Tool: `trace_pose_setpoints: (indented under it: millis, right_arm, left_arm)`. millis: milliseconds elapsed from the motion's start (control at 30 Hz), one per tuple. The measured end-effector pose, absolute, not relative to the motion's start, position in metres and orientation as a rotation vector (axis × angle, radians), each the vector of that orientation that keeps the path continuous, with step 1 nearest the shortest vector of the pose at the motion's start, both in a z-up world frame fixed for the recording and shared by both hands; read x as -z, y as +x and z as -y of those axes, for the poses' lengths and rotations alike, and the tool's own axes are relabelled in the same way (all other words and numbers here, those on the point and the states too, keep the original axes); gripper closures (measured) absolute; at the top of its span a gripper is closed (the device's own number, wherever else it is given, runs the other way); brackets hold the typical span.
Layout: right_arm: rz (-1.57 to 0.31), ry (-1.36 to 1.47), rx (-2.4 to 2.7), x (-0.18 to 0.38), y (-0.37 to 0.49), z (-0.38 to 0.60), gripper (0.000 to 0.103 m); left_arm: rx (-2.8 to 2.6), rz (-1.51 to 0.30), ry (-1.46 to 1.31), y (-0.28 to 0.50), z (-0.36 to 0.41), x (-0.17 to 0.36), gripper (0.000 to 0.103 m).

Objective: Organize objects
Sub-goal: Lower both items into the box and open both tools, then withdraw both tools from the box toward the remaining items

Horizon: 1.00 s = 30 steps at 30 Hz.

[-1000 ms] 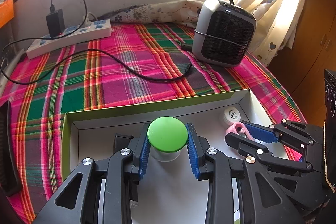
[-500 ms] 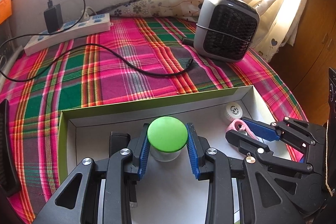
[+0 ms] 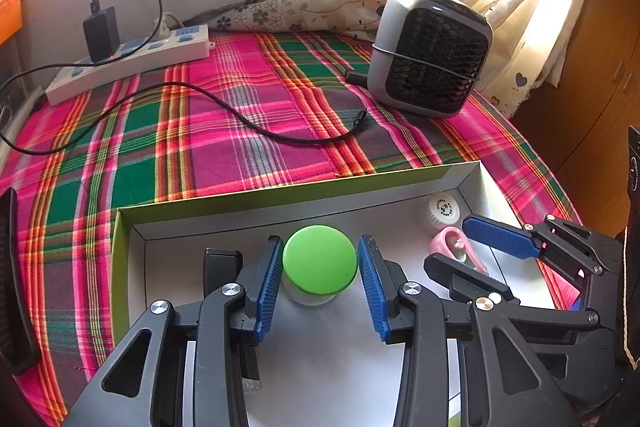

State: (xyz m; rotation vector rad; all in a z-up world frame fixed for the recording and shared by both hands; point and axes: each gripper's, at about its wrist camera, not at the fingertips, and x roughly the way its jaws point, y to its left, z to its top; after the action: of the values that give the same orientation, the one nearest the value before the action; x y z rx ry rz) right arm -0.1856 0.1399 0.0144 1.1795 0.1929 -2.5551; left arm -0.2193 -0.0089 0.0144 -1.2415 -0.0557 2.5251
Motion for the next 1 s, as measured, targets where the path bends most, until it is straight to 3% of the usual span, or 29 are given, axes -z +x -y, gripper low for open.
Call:
trace_pose_setpoints:
  millis: [1000]
  right_arm:
    - [-0.103, 1.082, 2.617, -0.046, -0.139, -0.157, 0.054]
  left_arm:
    - [-2.572, 0.087, -1.115, -0.154, 0.024, -0.050, 0.065]
